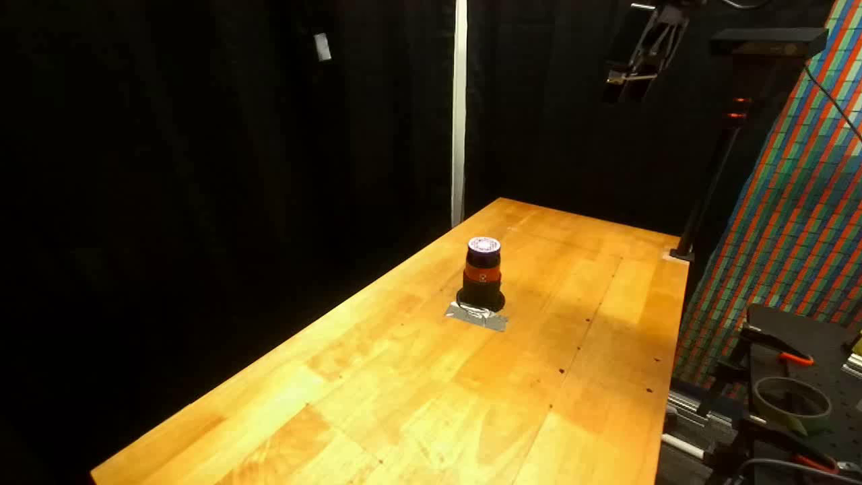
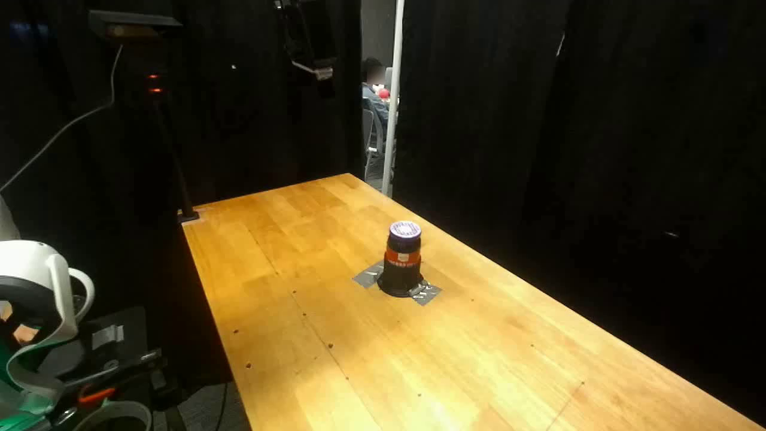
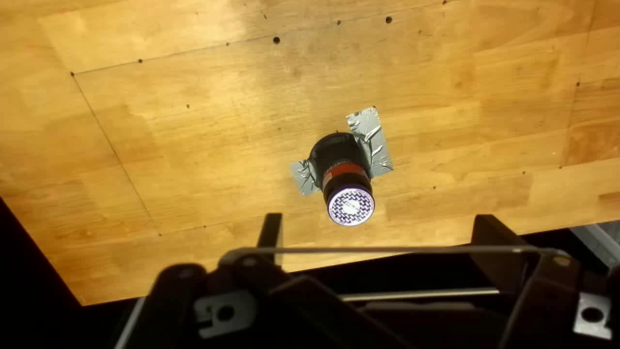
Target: Put the rubber band on the jar.
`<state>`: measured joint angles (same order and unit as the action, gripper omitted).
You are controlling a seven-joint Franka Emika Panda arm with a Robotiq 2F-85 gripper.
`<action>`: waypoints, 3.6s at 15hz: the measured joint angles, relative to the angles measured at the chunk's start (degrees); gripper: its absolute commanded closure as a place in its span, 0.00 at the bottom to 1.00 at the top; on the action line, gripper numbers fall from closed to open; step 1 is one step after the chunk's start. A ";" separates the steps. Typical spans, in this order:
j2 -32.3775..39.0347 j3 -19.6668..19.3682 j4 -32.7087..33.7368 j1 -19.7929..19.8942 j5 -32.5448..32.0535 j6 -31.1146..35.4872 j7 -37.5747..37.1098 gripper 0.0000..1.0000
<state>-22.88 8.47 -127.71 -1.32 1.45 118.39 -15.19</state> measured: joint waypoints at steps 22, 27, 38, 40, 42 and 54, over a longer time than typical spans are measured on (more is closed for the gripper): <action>32.02 -0.22 17.78 -1.05 -5.24 8.81 -1.39 0.00; 43.55 -3.28 24.31 -4.08 -7.64 14.47 -2.39 0.00; 54.11 -7.49 29.90 -6.78 -7.66 20.52 -2.39 0.00; 55.07 -8.00 30.25 -6.87 -7.66 20.83 -2.39 0.00; 55.96 -8.36 30.57 -6.93 -7.66 21.37 -2.39 0.00; 59.16 -8.59 30.77 -6.93 -6.28 22.02 -2.33 0.00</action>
<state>36.29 -0.11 -96.94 -8.25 -4.83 140.41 -17.52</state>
